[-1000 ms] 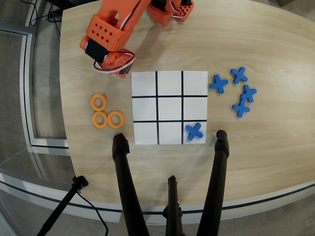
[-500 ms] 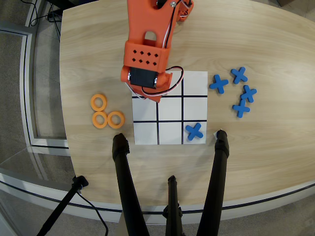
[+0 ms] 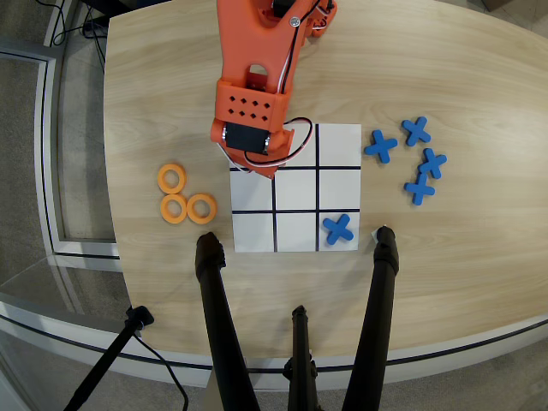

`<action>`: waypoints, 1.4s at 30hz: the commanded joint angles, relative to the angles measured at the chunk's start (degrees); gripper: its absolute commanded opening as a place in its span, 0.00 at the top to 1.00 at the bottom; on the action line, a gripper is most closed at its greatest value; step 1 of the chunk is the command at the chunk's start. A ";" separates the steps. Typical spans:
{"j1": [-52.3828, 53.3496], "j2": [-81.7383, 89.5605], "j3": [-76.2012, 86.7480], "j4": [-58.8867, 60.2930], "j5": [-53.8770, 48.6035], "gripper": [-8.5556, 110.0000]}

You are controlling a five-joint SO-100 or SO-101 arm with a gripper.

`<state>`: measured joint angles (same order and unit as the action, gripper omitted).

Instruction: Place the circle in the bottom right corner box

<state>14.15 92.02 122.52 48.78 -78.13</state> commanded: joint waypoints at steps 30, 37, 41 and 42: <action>0.44 43.15 2.64 13.10 -8.00 0.83; -1.76 86.75 51.68 8.09 -15.21 0.83; -3.78 94.66 61.00 10.46 -14.33 0.92; -4.39 95.80 61.00 13.18 -13.54 0.93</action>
<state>10.55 183.96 179.56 57.57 -92.64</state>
